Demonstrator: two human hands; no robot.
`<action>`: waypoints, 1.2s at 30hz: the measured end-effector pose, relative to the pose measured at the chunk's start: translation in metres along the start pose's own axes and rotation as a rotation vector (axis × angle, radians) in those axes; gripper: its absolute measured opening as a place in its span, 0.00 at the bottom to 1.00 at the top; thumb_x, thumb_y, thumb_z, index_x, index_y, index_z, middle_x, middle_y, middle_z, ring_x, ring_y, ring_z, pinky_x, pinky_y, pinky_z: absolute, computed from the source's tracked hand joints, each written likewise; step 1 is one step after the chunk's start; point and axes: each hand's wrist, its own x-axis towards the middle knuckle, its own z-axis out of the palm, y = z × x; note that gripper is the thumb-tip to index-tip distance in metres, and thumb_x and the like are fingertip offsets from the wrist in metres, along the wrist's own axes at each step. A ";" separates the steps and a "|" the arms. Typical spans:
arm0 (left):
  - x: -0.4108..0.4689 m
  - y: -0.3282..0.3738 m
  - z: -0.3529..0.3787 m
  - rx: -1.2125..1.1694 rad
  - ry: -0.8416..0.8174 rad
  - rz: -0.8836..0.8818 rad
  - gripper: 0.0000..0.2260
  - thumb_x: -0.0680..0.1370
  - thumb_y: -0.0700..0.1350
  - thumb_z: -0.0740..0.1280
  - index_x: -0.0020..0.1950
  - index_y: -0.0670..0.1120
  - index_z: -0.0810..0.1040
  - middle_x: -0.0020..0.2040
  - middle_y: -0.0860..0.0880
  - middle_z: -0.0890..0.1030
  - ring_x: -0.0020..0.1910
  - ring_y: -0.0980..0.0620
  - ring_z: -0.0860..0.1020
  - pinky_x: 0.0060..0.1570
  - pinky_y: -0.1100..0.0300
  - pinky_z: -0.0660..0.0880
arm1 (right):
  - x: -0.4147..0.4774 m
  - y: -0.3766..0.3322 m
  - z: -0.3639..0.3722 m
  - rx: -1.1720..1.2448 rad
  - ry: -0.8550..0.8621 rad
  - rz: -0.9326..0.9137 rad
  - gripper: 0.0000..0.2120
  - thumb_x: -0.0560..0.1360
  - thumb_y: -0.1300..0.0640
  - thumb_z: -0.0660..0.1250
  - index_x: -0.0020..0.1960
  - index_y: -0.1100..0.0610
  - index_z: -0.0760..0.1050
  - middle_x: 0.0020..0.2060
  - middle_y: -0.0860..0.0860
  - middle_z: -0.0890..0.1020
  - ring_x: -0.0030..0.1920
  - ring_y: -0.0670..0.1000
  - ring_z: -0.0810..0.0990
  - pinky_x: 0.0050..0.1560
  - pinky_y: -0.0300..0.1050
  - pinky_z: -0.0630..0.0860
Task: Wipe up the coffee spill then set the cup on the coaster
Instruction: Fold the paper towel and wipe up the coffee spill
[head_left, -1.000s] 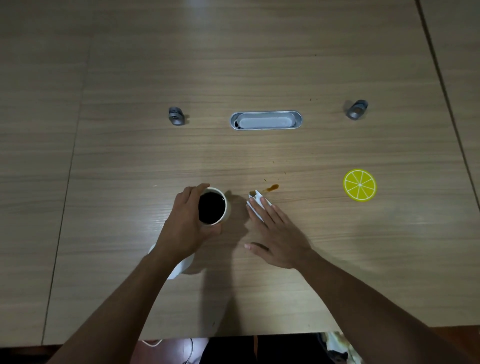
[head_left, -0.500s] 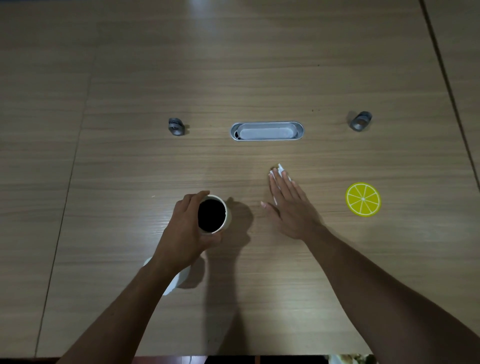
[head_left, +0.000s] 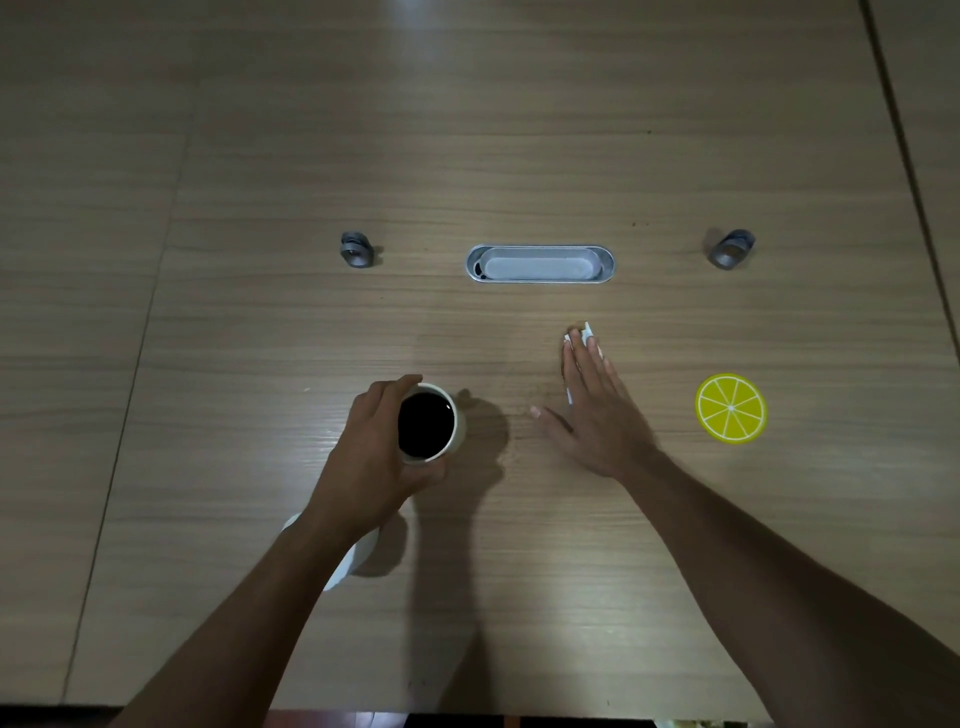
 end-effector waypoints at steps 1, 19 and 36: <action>0.000 0.000 0.000 0.004 0.001 0.000 0.45 0.68 0.47 0.84 0.82 0.51 0.68 0.74 0.52 0.74 0.73 0.50 0.70 0.67 0.58 0.68 | -0.001 -0.003 -0.001 -0.001 -0.014 -0.045 0.49 0.86 0.28 0.53 0.91 0.62 0.46 0.92 0.58 0.48 0.92 0.58 0.46 0.91 0.57 0.53; -0.021 0.001 0.000 0.012 0.011 -0.001 0.45 0.68 0.46 0.84 0.82 0.49 0.69 0.74 0.51 0.75 0.72 0.49 0.71 0.66 0.60 0.68 | -0.094 -0.085 0.007 0.025 -0.226 -0.460 0.49 0.85 0.29 0.55 0.91 0.61 0.46 0.92 0.56 0.45 0.92 0.54 0.40 0.91 0.58 0.54; -0.028 0.001 -0.001 0.016 0.005 -0.001 0.44 0.68 0.48 0.84 0.82 0.50 0.68 0.74 0.52 0.75 0.73 0.50 0.71 0.65 0.59 0.68 | -0.114 -0.079 0.026 0.181 -0.245 -0.571 0.41 0.77 0.74 0.58 0.89 0.54 0.64 0.89 0.51 0.65 0.88 0.53 0.64 0.88 0.45 0.61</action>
